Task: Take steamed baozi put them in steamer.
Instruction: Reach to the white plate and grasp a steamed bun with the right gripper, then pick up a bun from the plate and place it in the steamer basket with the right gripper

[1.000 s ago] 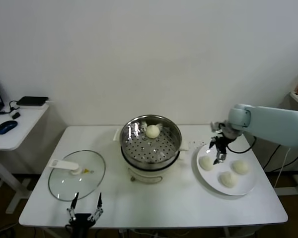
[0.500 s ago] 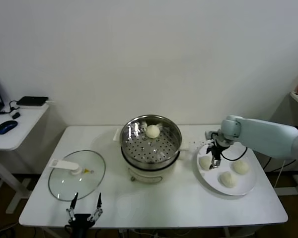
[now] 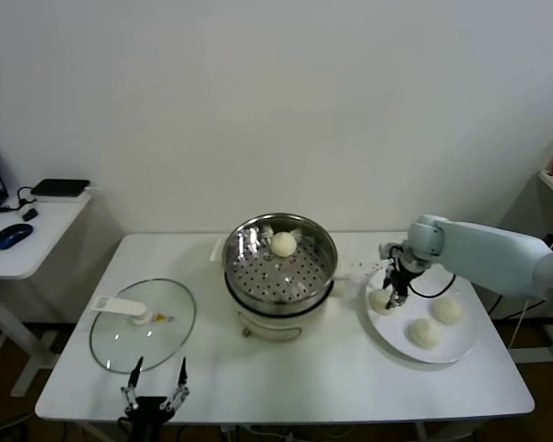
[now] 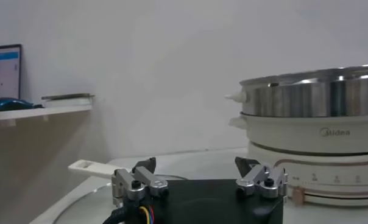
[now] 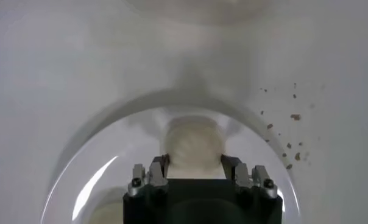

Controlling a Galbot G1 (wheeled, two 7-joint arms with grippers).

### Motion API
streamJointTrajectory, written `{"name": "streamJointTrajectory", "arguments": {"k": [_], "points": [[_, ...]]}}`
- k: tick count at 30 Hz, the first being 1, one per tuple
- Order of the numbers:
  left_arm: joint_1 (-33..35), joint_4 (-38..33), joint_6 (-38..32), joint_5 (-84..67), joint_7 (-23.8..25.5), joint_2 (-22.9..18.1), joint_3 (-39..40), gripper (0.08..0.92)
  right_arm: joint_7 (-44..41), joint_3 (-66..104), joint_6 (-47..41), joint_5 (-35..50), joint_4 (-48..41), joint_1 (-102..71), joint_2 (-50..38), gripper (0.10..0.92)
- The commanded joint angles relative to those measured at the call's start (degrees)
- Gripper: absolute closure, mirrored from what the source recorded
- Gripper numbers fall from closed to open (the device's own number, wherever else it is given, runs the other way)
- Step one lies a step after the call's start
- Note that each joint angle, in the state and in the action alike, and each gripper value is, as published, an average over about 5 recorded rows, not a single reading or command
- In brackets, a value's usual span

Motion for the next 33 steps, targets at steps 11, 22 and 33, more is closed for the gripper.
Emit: {"name": "streamJointTrajectory", "arguments": {"k": [11,22,33], "points": [[0.2,-0.6,0.3,-0.1,0.2,-0.5,0.2,0.177,-12.1,-17.5,1.6,17.6,10.6,38.3,1.6,0.439],[0.1,-0.9,0.3,0.2,0.3,-0.1,1.1,0.177,-9.3,-7.4,-6.6,26.1,15.9,38.4,12.0,0.438],[0.3,-1.8,0.6,-0.1,0.5,0.2,0.8,0.177,-4.4,1.6,-11.8,24.3,7.7,24.6,25.7,0.440]]}}
